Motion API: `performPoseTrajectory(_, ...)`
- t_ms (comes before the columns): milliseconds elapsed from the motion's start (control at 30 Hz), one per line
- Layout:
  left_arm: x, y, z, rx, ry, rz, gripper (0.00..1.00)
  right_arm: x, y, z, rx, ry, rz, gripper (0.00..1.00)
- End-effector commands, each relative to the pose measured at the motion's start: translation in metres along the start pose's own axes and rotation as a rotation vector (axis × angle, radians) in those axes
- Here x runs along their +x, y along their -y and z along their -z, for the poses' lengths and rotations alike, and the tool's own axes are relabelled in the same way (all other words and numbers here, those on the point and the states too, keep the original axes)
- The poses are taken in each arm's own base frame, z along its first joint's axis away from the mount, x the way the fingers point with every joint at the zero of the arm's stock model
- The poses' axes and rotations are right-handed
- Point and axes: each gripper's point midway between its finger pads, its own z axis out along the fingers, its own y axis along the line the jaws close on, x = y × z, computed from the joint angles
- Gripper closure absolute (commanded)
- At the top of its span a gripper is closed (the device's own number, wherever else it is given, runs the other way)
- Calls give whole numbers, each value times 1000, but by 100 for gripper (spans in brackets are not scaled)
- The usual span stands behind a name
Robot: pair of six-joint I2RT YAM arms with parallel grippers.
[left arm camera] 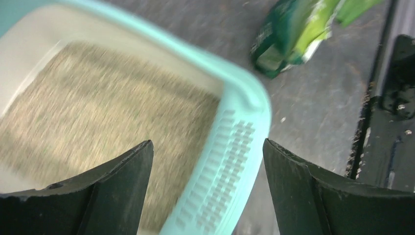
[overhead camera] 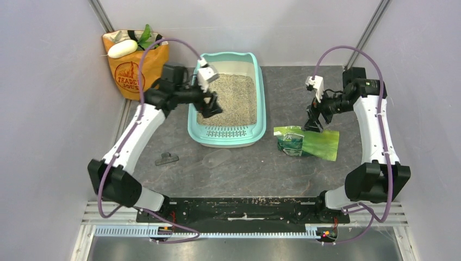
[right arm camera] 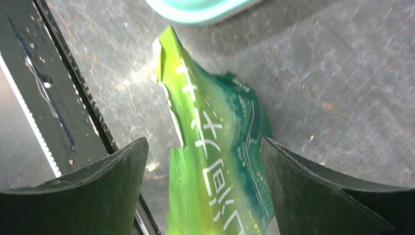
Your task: Fill the litter box with clean litter
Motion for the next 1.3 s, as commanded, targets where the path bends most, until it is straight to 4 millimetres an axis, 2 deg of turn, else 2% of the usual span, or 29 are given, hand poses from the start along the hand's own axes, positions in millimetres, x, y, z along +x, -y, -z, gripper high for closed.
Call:
performPoseTrajectory(0, 88, -6, 88, -142, -258, 103, 12, -55, -12, 13, 32, 135, 33, 8)
performPoseTrajectory(100, 148, -6, 137, -165, -404, 168, 14, -70, -12, 5, 22, 153, 28, 9)
performPoseTrajectory(200, 199, -1, 170, -126, -534, 239, 19, -83, -11, -2, 4, 182, -1, 10)
performPoseTrajectory(300, 240, 10, 186, 26, -642, 320, 24, -92, -18, -15, -36, 182, 23, 10)
performPoseTrajectory(400, 259, -5, 193, 115, -680, 432, 34, -96, -22, -20, -56, 169, 30, 10)
performPoseTrajectory(500, 281, -30, 194, 112, -713, 462, 36, -95, -26, -21, -63, 155, 30, 11)
performPoseTrajectory(600, 304, -35, 192, 162, -761, 478, 38, -91, -30, -19, -56, 140, 34, 11)
performPoseTrajectory(833, 332, -45, 179, 189, -770, 508, 39, -82, -38, -16, -48, 111, 36, 12)
performPoseTrajectory(967, 334, -58, 167, 198, -733, 522, 39, -80, -41, -14, -57, 101, 32, 12)
performPoseTrajectory(1100, 340, -58, 158, 226, -724, 537, 39, -78, -40, -13, -56, 85, 38, 12)
performPoseTrajectory(1267, 341, -52, 149, 256, -702, 552, 45, -78, -39, -15, -61, 78, 34, 12)
